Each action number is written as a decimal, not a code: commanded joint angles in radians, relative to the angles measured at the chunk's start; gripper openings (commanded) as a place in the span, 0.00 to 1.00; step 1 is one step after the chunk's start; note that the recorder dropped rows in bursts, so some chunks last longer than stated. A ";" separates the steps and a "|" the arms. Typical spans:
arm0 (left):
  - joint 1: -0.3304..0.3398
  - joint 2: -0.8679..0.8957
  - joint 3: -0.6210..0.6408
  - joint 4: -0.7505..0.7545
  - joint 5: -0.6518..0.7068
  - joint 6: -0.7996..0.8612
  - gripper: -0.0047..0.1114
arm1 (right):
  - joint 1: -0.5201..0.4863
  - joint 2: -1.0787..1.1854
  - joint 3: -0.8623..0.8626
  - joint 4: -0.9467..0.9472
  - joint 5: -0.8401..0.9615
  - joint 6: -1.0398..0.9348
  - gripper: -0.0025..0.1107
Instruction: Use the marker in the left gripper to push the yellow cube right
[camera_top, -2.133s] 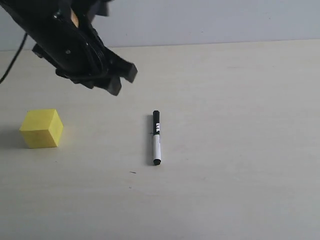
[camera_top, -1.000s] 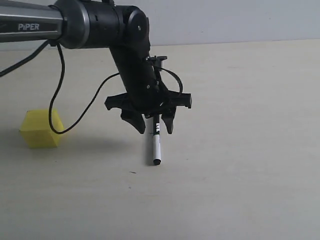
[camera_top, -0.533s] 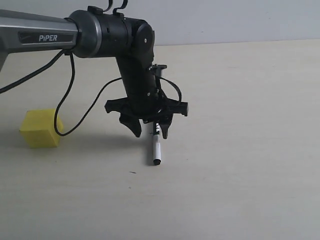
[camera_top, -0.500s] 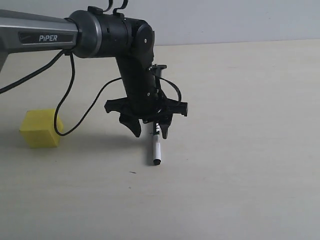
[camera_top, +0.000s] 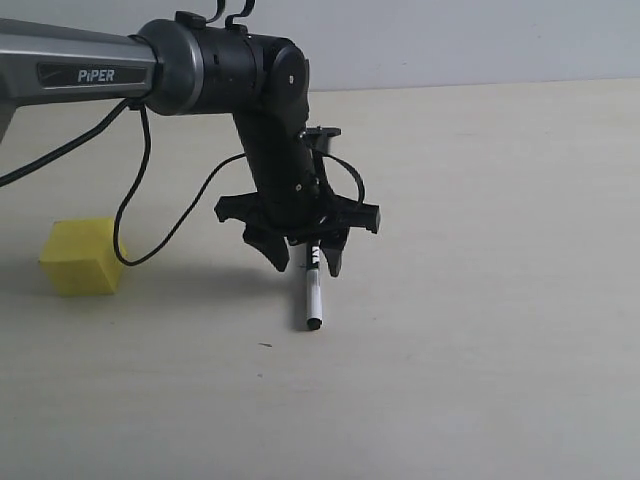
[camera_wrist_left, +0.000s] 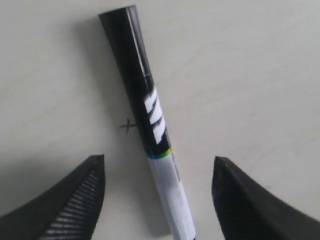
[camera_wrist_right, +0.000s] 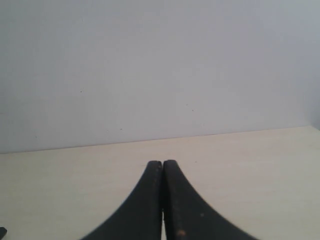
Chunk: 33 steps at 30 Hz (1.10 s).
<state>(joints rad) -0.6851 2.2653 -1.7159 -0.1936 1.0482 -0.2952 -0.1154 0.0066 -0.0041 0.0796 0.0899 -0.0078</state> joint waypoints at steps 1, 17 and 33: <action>-0.005 -0.004 -0.008 -0.004 -0.007 0.006 0.56 | -0.007 -0.007 0.004 -0.006 -0.002 0.001 0.02; -0.005 -0.004 -0.008 -0.007 -0.170 0.004 0.56 | -0.007 -0.007 0.004 -0.003 -0.002 0.001 0.02; -0.003 0.002 -0.008 -0.164 -0.218 0.064 0.56 | -0.007 -0.007 0.004 -0.001 -0.002 0.001 0.02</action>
<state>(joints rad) -0.6851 2.2784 -1.7166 -0.3286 0.8205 -0.2366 -0.1154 0.0066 -0.0041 0.0796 0.0899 -0.0078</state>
